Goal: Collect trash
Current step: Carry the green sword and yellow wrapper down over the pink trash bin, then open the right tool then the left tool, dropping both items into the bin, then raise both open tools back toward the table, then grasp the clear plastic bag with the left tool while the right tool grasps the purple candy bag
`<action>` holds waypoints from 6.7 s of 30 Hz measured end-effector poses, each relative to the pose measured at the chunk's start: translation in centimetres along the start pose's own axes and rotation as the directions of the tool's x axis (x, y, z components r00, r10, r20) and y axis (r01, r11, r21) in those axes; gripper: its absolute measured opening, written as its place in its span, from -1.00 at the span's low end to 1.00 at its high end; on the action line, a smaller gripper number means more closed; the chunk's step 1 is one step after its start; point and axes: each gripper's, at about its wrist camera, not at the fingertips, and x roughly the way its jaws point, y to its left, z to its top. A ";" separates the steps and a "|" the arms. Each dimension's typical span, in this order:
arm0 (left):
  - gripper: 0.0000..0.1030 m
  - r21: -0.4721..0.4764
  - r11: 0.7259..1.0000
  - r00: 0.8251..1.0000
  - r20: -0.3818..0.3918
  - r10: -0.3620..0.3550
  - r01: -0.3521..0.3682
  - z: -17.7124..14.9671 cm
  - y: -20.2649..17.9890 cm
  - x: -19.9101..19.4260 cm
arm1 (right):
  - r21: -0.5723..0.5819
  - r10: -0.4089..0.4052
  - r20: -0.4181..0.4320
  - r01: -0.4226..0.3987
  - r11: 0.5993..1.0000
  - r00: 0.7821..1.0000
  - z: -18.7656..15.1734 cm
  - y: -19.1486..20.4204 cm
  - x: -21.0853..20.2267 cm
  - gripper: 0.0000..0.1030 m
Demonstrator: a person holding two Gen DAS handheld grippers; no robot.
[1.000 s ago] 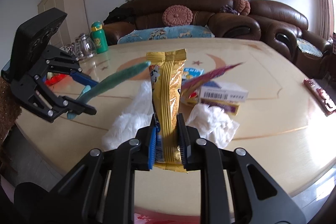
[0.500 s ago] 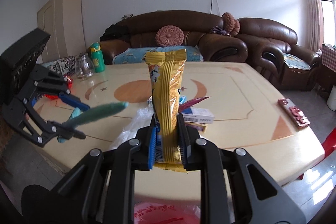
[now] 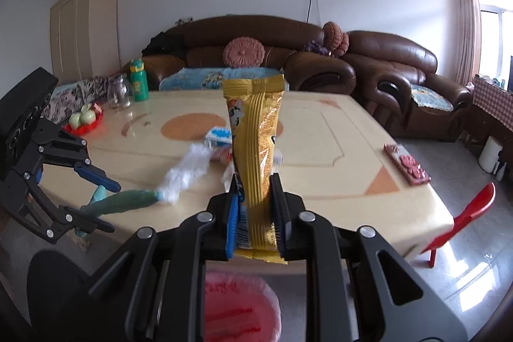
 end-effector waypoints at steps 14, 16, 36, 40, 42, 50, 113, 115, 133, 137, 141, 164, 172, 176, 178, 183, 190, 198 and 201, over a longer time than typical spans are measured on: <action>-0.10 -0.199 0.980 1.000 0.027 -0.008 0.013 -3.1 -3.6 2.7 | -0.057 -0.005 -0.211 -0.007 0.998 0.978 -8.1 1.0 -0.2 -0.62; -0.10 -0.242 0.970 0.999 0.033 -0.011 0.019 -3.3 -3.8 3.4 | -0.060 0.000 -0.244 -0.015 0.998 0.970 -9.4 1.2 0.4 -0.62; -0.10 -0.584 0.810 0.994 -0.045 -0.096 0.052 -8.3 -3.6 13.9 | -0.063 0.041 -0.479 -0.080 0.995 0.877 -17.9 2.6 8.0 -0.62; -0.10 -0.649 0.760 0.991 -0.070 -0.118 0.045 -9.0 -4.2 16.7 | -0.055 0.054 -0.523 -0.097 0.994 0.851 -19.6 2.7 9.7 -0.62; -0.10 -0.687 0.726 0.987 -0.099 -0.126 0.024 -9.7 -4.2 18.3 | -0.058 0.052 -0.544 -0.100 0.993 0.837 -20.4 2.8 10.6 -0.62; -0.10 -0.748 0.663 0.973 -0.166 -0.163 -0.016 -10.9 -3.8 21.7 | -0.048 0.055 -0.609 -0.105 0.993 0.791 -22.7 3.1 13.4 -0.62; 0.78 -0.758 0.631 0.974 -0.224 -0.016 -0.164 -10.2 -3.5 19.0 | 0.000 0.115 -0.552 -0.138 0.990 0.826 -22.3 3.3 15.4 0.52; 0.79 -0.757 0.628 0.977 -0.214 0.021 -0.180 -9.7 -3.4 17.5 | -0.006 0.113 -0.530 -0.137 0.991 0.840 -21.3 3.3 14.3 0.52; 0.87 -0.713 0.549 0.883 -0.223 0.413 -0.437 -4.2 -2.9 2.4 | -0.034 0.109 -0.252 -0.121 0.992 0.962 -7.8 2.5 3.3 0.67; 0.87 -0.704 0.543 0.861 -0.200 0.467 -0.458 -2.3 -2.4 -0.9 | -0.009 0.128 -0.196 -0.133 0.991 0.972 -4.4 1.7 1.9 0.74; 0.87 -0.688 0.514 0.821 -0.215 0.529 -0.512 -0.4 -1.0 -3.1 | -0.032 0.106 -0.151 -0.112 0.993 0.983 -1.9 1.4 1.2 0.75; 0.87 -0.645 0.494 0.769 -0.242 0.591 -0.582 3.6 6.9 -2.9 | -0.008 0.150 -0.097 -0.152 0.988 0.984 4.5 -0.7 4.4 0.83; 0.87 -0.623 0.510 0.783 -0.299 0.546 -0.593 2.4 9.3 2.1 | 0.018 0.143 -0.151 -0.142 0.990 0.978 3.4 -1.9 8.5 0.84; 0.87 -0.606 0.522 0.785 -0.320 0.531 -0.601 1.8 10.6 4.6 | 0.048 0.188 -0.173 -0.182 0.982 0.967 2.9 -2.5 10.6 0.84; 0.87 -0.607 0.533 0.795 -0.319 0.517 -0.590 1.6 11.4 5.8 | 0.064 0.222 -0.184 -0.214 0.975 0.957 2.8 -2.8 11.5 0.84; 0.87 -0.631 0.548 0.826 -0.310 0.470 -0.549 1.1 13.6 8.6 | 0.088 0.285 -0.200 -0.272 0.958 0.937 3.6 -3.1 13.7 0.84; 0.87 -0.626 0.583 0.850 -0.299 0.434 -0.518 1.0 15.0 11.3 | 0.159 0.412 -0.222 -0.384 0.910 0.884 5.0 -3.1 17.1 0.84; 0.87 -0.633 0.605 0.872 -0.282 0.400 -0.483 0.8 16.4 13.3 | 0.275 0.502 -0.237 -0.439 0.856 0.832 5.4 -3.9 20.7 0.84; 0.87 -0.625 0.616 0.874 -0.278 0.398 -0.479 0.9 16.6 13.7 | 0.322 0.534 -0.222 -0.456 0.830 0.816 5.4 -4.4 21.4 0.84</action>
